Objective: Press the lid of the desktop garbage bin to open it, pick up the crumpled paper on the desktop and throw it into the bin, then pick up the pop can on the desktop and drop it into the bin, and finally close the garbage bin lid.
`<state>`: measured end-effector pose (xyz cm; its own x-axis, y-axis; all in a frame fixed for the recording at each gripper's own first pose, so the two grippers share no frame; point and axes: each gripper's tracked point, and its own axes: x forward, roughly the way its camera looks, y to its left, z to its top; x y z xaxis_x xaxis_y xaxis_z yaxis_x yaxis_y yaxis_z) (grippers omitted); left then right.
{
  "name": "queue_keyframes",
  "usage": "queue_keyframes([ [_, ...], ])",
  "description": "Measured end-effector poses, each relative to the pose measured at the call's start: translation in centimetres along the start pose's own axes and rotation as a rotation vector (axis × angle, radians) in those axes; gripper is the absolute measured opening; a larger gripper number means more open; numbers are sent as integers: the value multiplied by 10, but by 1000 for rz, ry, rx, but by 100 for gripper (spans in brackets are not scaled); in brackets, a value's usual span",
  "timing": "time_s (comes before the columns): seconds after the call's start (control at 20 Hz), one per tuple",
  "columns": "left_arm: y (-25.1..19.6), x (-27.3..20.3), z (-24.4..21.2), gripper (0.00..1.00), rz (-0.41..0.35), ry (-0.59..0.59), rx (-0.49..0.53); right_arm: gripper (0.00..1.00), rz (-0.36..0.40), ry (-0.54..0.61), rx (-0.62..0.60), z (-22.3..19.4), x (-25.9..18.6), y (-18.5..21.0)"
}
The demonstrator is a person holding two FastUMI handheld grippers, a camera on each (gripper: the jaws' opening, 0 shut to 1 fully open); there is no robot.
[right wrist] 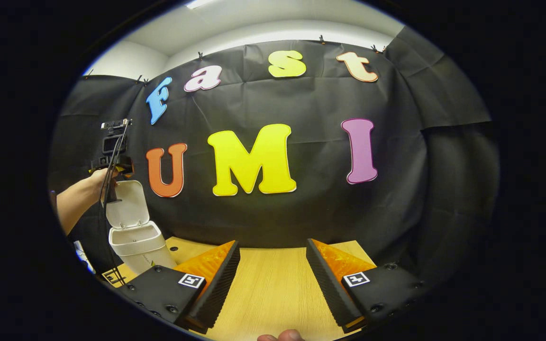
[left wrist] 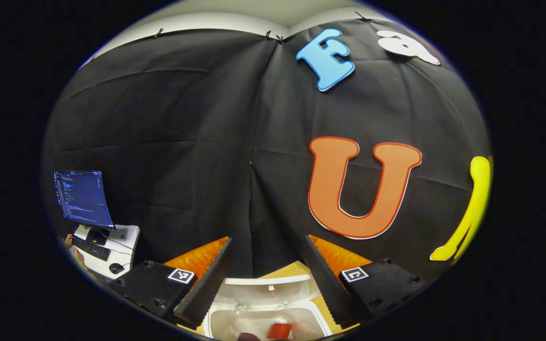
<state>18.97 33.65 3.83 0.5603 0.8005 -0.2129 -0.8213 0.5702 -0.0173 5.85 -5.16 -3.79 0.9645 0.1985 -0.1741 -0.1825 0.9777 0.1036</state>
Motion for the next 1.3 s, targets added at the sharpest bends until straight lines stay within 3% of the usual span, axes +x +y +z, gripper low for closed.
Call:
queue_keyframes([
  [0.25, -2, -5, -9, 96, 19, 42, 7, 90, -4, 11, 11, -6, -2, 3],
  [0.45, -7, -40, -24, 97, -12, 75, -48, 90, 17, 9, 26, -8, -4, 13],
  [0.6, -10, -66, -42, 95, -20, 48, -14, 90, 43, 19, 21, -15, -8, 21],
  [0.9, -14, -106, -104, 94, 6, 96, -10, 89, 74, 51, 28, -31, -26, 25],
  [1.3, -16, -122, -184, 98, 10, 216, -44, 90, 74, 75, 8, -39, -37, 10],
])
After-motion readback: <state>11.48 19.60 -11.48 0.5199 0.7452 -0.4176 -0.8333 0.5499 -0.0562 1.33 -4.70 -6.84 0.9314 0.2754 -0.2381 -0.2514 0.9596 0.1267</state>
